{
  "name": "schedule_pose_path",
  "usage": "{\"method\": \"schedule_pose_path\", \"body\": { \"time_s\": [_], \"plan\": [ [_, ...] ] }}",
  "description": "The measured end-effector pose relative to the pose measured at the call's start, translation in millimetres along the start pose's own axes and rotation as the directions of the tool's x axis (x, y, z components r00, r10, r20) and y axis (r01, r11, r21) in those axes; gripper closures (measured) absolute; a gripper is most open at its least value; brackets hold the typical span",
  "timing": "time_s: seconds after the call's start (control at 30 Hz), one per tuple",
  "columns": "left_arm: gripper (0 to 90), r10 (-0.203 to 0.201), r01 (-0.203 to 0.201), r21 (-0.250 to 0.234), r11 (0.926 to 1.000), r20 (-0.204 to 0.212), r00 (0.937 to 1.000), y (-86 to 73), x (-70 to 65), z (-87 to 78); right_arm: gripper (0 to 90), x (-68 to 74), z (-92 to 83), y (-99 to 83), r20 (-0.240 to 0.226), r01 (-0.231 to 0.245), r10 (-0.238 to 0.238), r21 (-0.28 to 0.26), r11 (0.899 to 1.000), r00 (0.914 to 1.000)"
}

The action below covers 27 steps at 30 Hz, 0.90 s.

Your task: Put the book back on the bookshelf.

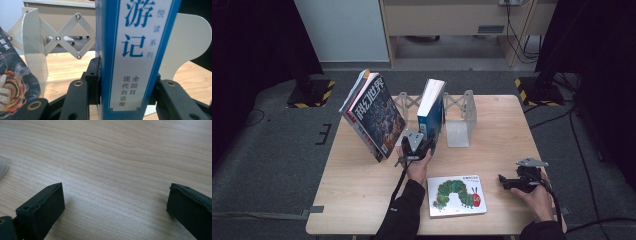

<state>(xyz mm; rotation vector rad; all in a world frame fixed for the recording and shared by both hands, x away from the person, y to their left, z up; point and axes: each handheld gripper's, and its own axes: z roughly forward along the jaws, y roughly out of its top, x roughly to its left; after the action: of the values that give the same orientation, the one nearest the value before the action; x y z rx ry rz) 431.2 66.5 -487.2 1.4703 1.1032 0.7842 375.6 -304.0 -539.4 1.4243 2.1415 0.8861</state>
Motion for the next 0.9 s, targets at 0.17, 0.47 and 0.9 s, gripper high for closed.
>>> {"method": "schedule_pose_path", "body": {
  "time_s": [0.17,0.47,0.9],
  "plan": [
    [56.4,-0.013,0.013,-0.001,0.9999,0.009,0.9999,0.1,-3.6,5.2,1.8,0.0,0.0,0.0,0.000,0.000,0.000,0.000,1.000,1.0000],
    [53.5,-0.018,0.018,0.020,0.9996,0.022,0.9996,4.2,-3.4,19.4,1.8,0.4,0.2,0.0,0.000,0.000,0.000,-0.002,1.000,1.0000],
    [54.8,-0.016,0.013,0.032,0.9994,0.102,0.9947,-10.3,3.2,-5.2,1.7,0.6,0.2,0.0,-0.001,0.001,-0.001,-0.002,1.000,1.0000]
  ]
}}
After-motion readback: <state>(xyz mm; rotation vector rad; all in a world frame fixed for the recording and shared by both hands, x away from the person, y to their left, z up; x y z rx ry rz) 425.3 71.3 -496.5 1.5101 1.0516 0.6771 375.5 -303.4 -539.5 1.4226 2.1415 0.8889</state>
